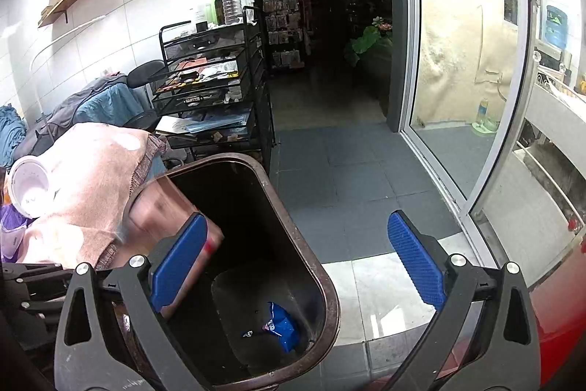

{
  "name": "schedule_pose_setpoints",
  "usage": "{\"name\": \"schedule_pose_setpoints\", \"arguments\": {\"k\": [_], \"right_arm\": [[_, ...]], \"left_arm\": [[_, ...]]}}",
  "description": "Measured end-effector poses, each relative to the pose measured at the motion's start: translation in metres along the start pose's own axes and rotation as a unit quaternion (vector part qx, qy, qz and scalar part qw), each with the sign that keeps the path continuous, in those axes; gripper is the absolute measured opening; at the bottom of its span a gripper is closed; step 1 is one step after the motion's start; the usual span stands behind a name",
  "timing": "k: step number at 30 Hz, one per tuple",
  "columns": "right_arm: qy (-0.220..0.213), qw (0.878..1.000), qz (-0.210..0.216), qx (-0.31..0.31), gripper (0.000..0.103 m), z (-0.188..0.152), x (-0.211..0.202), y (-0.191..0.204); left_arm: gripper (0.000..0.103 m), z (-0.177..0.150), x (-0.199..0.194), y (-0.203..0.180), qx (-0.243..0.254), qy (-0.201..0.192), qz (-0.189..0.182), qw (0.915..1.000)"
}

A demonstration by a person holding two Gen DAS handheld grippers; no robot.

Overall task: Collect trash
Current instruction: 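Open the left tool over the bin to drop the pink snack bag, then grasp the yellow foam net with the left tool while the right grasps the purple bag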

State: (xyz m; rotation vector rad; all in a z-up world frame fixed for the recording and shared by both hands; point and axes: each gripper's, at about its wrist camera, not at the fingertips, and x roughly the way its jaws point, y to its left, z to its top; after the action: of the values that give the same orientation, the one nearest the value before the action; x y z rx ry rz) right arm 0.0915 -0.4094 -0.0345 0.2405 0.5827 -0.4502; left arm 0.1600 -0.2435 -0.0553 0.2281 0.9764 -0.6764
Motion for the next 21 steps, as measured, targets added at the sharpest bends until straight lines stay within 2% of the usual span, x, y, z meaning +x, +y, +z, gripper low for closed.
{"name": "schedule_pose_setpoints", "arguments": {"k": [1,5,10,21], "right_arm": [[0.0,1.0,0.0,0.001,0.097,-0.001,-0.001,0.0],[0.004,1.0,0.0,0.006,0.098,-0.002,0.001,-0.002],[0.004,1.0,0.003,0.008,0.098,-0.002,0.001,-0.002],[-0.005,0.999,0.037,-0.001,0.098,-0.006,-0.002,0.006]], "left_arm": [[0.073,0.0,-0.002,0.0,0.001,-0.007,0.005,1.0],[0.084,0.001,-0.005,0.0,0.005,-0.017,0.002,0.9998],[0.086,0.0,-0.013,-0.004,0.014,-0.033,0.002,0.9994],[0.091,-0.015,-0.058,-0.006,0.031,-0.106,0.018,0.9937]]}}
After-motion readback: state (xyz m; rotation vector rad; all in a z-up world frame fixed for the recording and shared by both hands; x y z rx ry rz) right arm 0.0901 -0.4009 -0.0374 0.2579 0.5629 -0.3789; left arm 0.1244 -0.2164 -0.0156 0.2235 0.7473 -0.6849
